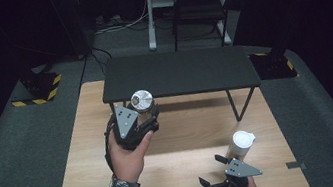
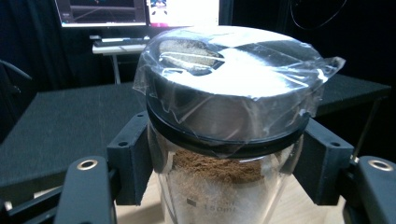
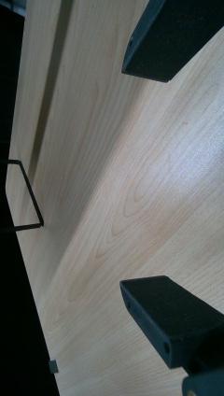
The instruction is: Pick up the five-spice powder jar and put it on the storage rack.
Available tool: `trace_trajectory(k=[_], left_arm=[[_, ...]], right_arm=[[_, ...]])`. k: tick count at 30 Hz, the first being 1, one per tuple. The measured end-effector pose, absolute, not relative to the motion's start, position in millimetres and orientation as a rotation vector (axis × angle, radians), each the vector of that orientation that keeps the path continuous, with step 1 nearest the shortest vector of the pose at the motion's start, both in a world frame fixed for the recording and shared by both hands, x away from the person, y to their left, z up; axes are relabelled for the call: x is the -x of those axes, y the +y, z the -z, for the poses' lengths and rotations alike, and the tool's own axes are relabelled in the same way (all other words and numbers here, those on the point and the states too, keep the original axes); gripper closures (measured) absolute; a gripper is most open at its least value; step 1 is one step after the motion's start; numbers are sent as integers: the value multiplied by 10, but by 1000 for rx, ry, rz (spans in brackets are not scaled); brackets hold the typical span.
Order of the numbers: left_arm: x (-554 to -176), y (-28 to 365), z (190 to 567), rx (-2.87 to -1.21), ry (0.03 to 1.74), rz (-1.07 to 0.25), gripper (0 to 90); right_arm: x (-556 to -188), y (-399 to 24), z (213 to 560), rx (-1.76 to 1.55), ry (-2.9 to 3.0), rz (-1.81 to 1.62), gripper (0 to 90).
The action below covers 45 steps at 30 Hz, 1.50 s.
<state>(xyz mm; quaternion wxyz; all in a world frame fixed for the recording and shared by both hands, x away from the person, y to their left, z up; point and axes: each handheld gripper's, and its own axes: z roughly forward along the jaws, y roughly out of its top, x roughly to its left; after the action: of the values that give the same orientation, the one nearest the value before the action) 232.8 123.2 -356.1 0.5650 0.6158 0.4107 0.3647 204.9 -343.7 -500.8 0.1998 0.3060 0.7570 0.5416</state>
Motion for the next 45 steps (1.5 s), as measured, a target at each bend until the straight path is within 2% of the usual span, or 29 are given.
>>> trace_trajectory(k=[14,31,45], left_arm=[[-2609,1129,3372,-1427,992,-886,309],[-3195,983,3206,-1435,1092,-900,309],[-3412,808,3203,-1467,1112,-894,309]], right_arm=[[-2050,-3433,5010,-849,2117,-1516,0],[-2058,-3442,5014,-837,2122,-1523,0],[-2064,-3441,5024,-817,2124,-1532,1]])
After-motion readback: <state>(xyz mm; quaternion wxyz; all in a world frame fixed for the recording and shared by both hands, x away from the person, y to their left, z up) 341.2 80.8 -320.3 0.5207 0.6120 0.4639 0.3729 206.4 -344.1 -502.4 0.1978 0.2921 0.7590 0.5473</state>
